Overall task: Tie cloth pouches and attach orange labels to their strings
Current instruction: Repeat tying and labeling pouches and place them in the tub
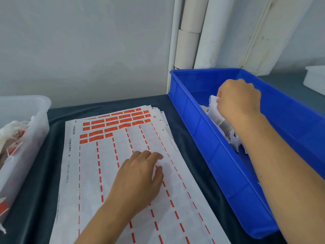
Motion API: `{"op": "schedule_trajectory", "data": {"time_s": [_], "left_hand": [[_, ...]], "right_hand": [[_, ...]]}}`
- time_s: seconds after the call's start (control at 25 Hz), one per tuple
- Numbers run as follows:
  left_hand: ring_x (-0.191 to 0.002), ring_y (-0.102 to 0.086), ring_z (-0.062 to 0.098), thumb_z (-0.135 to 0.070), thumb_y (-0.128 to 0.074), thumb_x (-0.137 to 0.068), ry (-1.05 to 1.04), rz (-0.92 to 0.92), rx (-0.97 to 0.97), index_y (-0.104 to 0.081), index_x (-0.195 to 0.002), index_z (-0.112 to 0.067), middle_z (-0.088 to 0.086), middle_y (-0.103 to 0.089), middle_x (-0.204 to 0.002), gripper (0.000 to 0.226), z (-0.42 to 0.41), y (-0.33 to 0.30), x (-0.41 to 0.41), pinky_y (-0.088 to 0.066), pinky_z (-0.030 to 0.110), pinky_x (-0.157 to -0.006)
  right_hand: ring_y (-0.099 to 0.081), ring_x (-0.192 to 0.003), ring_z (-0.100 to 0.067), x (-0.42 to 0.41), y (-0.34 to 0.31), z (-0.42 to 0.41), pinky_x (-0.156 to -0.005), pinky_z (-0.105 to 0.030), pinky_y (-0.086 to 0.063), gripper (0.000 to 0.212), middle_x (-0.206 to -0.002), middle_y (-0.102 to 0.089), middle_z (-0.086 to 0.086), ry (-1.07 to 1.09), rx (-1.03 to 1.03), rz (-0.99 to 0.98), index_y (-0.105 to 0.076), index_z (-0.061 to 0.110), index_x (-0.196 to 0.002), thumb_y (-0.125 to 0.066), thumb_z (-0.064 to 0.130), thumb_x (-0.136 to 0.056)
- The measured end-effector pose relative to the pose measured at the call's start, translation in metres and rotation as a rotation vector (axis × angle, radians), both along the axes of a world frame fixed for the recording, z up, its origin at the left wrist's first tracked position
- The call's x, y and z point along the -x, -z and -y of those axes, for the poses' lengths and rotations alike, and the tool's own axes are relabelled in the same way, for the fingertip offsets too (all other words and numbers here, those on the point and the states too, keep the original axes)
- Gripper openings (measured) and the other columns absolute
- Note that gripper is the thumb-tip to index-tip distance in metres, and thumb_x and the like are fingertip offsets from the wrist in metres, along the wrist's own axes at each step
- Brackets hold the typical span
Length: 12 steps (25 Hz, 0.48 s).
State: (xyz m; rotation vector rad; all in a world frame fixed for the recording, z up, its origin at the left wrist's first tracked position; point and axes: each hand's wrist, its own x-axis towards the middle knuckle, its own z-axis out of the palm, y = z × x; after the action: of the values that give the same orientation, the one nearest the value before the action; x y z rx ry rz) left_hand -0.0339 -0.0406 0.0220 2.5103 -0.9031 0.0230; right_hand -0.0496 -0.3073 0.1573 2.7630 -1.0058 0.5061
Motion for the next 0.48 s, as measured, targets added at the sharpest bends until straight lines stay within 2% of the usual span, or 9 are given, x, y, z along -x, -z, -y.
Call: {"op": "schedule_trajectory", "data": {"time_s": [0.16, 0.28, 0.36, 0.44, 0.48], "left_hand": [[-0.123, -0.055, 0.001, -0.055, -0.050, -0.103, -0.023, -0.056, 0.085, -0.046, -0.142, -0.052, -0.026, -0.055, -0.142, 0.040, 0.001, -0.011, 0.001, -0.048, 0.028, -0.106], [-0.112, -0.056, -0.002, -0.071, -0.043, -0.092, -0.095, -0.120, 0.253, -0.041, -0.144, -0.056, -0.029, -0.055, -0.135, 0.054, -0.009, -0.020, -0.004, -0.054, 0.028, -0.097], [-0.121, -0.057, -0.002, -0.074, -0.044, -0.091, -0.134, -0.119, 0.485, -0.038, -0.148, -0.051, -0.031, -0.052, -0.139, 0.062, -0.025, -0.021, -0.012, -0.051, 0.022, -0.096], [-0.133, -0.052, -0.005, -0.063, -0.054, -0.098, -0.126, -0.147, 0.709, -0.035, -0.154, -0.042, -0.030, -0.050, -0.146, 0.062, -0.045, -0.021, -0.021, -0.048, 0.018, -0.099], [-0.132, -0.053, -0.005, -0.057, -0.059, -0.100, -0.134, -0.163, 0.749, -0.039, -0.153, -0.038, -0.028, -0.052, -0.145, 0.060, -0.055, -0.020, -0.026, -0.050, 0.020, -0.099]], "right_hand": [[-0.047, -0.077, -0.030, -0.006, -0.025, -0.037, -0.064, -0.038, -0.036, 0.011, -0.083, -0.052, -0.009, -0.185, 0.087, 0.134, -0.068, 0.011, -0.103, -0.062, 0.006, -0.095], [-0.047, -0.072, -0.030, -0.014, -0.036, -0.086, -0.060, -0.034, -0.030, 0.011, -0.082, -0.053, -0.005, -0.412, 0.150, 0.224, -0.070, 0.020, -0.102, -0.064, 0.014, -0.095], [-0.053, -0.071, -0.026, -0.022, -0.029, -0.122, -0.058, -0.032, -0.032, 0.010, -0.080, -0.056, 0.000, -0.603, 0.034, 0.218, -0.071, 0.027, -0.097, -0.066, 0.020, -0.093], [-0.062, -0.078, -0.023, -0.032, -0.011, -0.151, -0.063, -0.033, -0.045, 0.010, -0.082, -0.066, 0.005, -0.788, -0.197, 0.141, -0.073, 0.030, -0.093, -0.067, 0.022, -0.092], [-0.063, -0.080, -0.019, -0.036, 0.003, -0.162, -0.068, -0.034, -0.051, 0.010, -0.083, -0.069, 0.007, -0.860, -0.340, 0.099, -0.075, 0.031, -0.092, -0.069, 0.023, -0.092]]}}
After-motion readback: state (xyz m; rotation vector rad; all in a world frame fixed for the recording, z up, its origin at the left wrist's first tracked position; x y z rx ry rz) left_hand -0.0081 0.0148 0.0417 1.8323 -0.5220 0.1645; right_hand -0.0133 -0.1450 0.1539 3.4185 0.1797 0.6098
